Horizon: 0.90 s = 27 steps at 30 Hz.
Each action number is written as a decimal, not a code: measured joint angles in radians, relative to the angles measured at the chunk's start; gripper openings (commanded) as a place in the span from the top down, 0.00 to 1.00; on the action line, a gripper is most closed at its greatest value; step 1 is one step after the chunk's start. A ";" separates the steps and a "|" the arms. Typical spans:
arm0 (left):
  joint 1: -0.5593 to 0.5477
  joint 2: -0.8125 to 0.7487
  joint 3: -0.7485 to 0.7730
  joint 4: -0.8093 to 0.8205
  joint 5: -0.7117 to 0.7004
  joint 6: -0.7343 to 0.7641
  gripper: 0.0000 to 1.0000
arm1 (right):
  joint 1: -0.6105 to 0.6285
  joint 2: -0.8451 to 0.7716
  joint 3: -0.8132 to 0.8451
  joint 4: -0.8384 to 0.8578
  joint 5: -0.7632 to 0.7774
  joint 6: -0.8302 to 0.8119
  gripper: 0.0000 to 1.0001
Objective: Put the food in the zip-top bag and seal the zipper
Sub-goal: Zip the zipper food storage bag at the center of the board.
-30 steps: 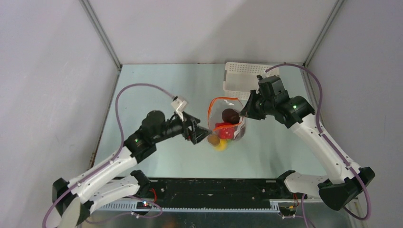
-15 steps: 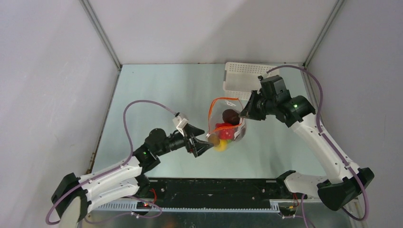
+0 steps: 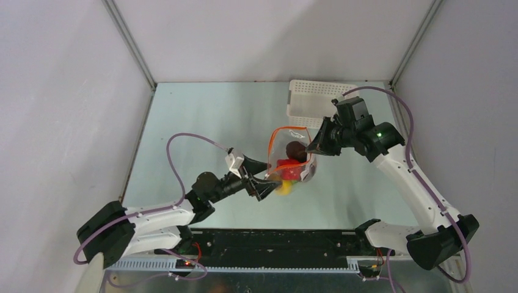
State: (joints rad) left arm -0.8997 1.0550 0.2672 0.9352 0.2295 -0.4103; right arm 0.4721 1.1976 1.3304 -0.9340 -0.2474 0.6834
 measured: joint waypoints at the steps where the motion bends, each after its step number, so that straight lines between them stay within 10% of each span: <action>1: -0.005 0.005 0.000 0.016 -0.001 0.002 0.13 | -0.003 0.000 -0.001 0.000 -0.003 0.002 1.00; 14: -0.019 0.148 -0.020 0.208 -0.008 0.010 0.15 | -0.044 -0.005 -0.029 0.005 -0.039 0.028 1.00; 27: -0.019 0.219 -0.020 0.296 -0.005 0.006 0.38 | -0.054 -0.019 -0.041 0.005 -0.055 0.031 1.00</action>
State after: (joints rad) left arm -0.9192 1.2739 0.2474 1.2308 0.2241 -0.4038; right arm 0.4179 1.1790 1.2896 -0.9291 -0.3019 0.7147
